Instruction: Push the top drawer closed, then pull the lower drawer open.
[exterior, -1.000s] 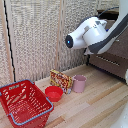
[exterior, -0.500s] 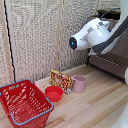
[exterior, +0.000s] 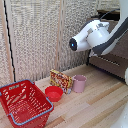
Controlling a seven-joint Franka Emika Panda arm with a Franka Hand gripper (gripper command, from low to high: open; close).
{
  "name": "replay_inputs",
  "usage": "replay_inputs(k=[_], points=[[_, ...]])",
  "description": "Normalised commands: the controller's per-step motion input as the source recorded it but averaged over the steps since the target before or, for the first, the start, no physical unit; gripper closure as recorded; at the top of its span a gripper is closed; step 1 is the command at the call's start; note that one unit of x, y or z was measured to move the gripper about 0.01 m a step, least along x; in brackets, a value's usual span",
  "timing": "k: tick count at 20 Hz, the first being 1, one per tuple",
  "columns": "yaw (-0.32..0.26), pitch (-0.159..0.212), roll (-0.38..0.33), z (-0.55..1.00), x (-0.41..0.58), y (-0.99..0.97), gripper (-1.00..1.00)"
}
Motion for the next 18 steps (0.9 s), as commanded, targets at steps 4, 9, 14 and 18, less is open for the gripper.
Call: replay_inputs(k=[4,9,14,18], points=[[0.044,0.000,0.029,0.33,0.218,-0.98,1.00],[0.037,0.014,0.024,0.28,0.200,-0.98,1.00],[0.058,0.020,0.005,0.18,0.149,-0.90,1.00],[0.070,0.009,-0.015,0.07,0.011,-0.41,-1.00]])
